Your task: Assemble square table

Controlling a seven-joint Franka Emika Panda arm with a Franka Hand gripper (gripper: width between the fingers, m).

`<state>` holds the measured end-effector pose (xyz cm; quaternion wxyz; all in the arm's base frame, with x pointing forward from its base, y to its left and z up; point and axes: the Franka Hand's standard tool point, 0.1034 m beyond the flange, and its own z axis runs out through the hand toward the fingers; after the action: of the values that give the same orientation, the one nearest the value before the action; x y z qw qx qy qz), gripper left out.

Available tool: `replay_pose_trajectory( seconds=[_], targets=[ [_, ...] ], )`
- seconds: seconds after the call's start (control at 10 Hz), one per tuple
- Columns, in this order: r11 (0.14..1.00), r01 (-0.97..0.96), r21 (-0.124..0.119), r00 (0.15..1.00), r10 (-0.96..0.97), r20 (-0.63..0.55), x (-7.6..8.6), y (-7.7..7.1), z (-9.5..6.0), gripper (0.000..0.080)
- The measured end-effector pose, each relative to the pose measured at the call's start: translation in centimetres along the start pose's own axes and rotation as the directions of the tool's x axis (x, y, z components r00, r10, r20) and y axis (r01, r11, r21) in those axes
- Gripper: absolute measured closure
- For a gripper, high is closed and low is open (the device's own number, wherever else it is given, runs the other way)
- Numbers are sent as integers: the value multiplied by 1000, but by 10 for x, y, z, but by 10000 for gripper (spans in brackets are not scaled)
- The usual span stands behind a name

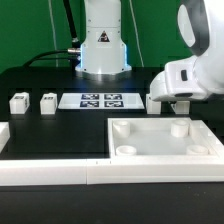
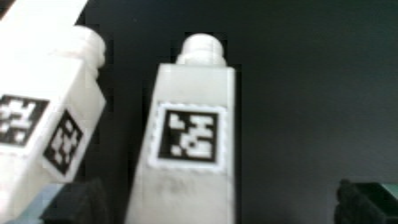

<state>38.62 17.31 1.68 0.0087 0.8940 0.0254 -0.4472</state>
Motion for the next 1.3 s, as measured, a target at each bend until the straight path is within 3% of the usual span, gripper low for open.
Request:
replay_pose_trajectory(
  seconds=[0.3, 0.5, 0.6, 0.7, 0.8, 0.9, 1.3],
  targets=[
    [1000, -13, -12, 999, 13, 32, -6, 4, 23, 151],
    [1000, -11, -14, 999, 12, 35, -7, 4, 25, 151],
    [1000, -11, -14, 999, 12, 36, -7, 4, 25, 257],
    [1000, -11, -14, 999, 12, 36, -7, 4, 25, 257],
    [1000, -11, -14, 999, 12, 36, -7, 4, 25, 433],
    [1000, -11, -14, 999, 12, 36, -7, 4, 25, 515],
    [1000, -11, -14, 999, 12, 35, -7, 4, 25, 515]
  ],
)
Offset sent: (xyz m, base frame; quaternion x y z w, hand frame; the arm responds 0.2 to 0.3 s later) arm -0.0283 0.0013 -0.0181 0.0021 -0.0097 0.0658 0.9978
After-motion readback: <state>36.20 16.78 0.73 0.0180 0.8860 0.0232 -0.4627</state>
